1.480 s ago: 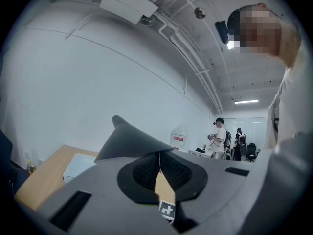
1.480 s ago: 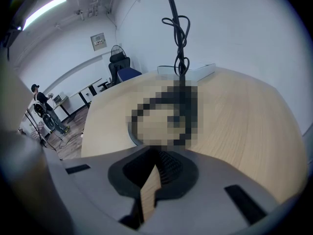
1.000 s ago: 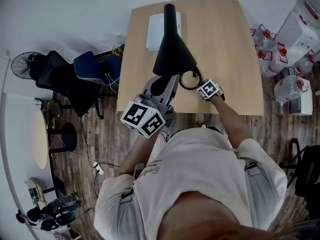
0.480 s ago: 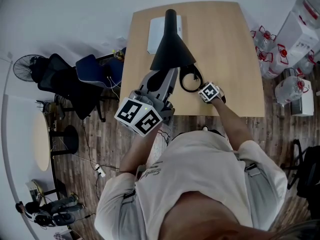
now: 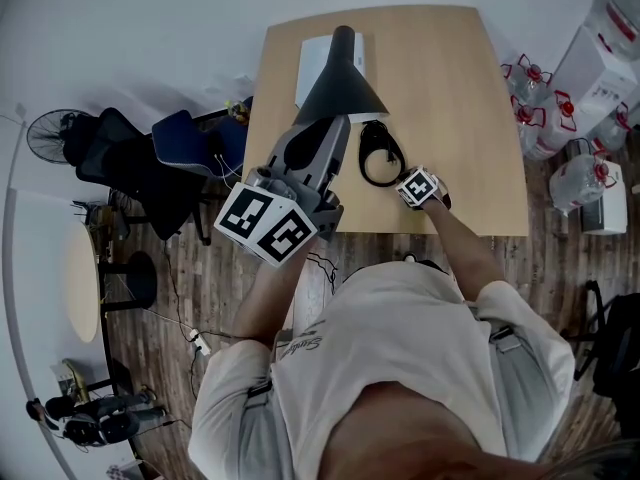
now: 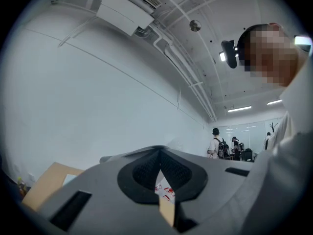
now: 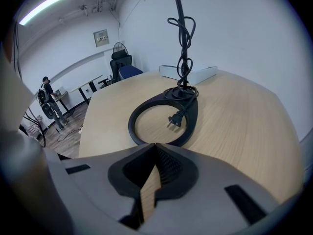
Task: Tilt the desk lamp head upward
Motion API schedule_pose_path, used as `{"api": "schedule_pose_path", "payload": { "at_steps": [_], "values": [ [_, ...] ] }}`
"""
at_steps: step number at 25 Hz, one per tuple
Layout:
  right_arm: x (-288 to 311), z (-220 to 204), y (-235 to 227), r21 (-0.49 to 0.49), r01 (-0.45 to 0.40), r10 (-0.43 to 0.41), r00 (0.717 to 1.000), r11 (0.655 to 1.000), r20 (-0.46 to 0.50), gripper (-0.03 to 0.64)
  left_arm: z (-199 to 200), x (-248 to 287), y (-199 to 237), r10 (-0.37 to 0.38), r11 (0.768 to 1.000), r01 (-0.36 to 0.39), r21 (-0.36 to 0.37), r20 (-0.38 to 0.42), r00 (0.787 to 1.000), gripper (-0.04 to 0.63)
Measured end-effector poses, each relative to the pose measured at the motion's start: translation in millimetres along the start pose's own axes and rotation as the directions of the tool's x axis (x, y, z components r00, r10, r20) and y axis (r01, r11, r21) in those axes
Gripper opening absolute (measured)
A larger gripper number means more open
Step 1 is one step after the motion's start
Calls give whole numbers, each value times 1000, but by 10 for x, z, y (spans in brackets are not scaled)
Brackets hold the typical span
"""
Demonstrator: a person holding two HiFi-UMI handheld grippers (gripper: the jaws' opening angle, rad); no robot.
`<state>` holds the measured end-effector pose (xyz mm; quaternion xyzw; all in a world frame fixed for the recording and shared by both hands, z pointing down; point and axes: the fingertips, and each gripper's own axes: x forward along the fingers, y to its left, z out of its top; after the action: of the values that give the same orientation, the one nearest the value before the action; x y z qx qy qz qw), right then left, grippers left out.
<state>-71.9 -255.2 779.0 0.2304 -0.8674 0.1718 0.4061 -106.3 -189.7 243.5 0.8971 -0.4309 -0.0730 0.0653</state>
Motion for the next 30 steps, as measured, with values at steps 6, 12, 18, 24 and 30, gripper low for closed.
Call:
{"api": "schedule_pose_path", "payload": {
  "at_steps": [6, 12, 18, 24, 30],
  "values": [
    [4, 2, -10, 10, 1, -2, 1000, 1000, 16, -3, -14, -22, -19, -6, 1000, 6, 21, 23, 1000, 15],
    [-38, 45, -15, 46, -11, 7, 997, 999, 73, -5, -218, -113, 68, 42, 999, -42, 18, 4, 999, 15],
    [-210, 218, 121, 50, 43, -51, 980, 998, 194, -5, -535, -313, 172, 31, 999, -32, -12, -71, 997, 15],
    [-734, 218, 359, 139, 57, -95, 952, 989, 290, -5, -889, -524, 170, -11, 998, 2, -55, -161, 987, 15],
    [-1425, 340, 703, 161, 84, -142, 911, 983, 388, -5, -1265, -834, 206, -14, 999, 2, -44, -268, 963, 15]
  ]
}}
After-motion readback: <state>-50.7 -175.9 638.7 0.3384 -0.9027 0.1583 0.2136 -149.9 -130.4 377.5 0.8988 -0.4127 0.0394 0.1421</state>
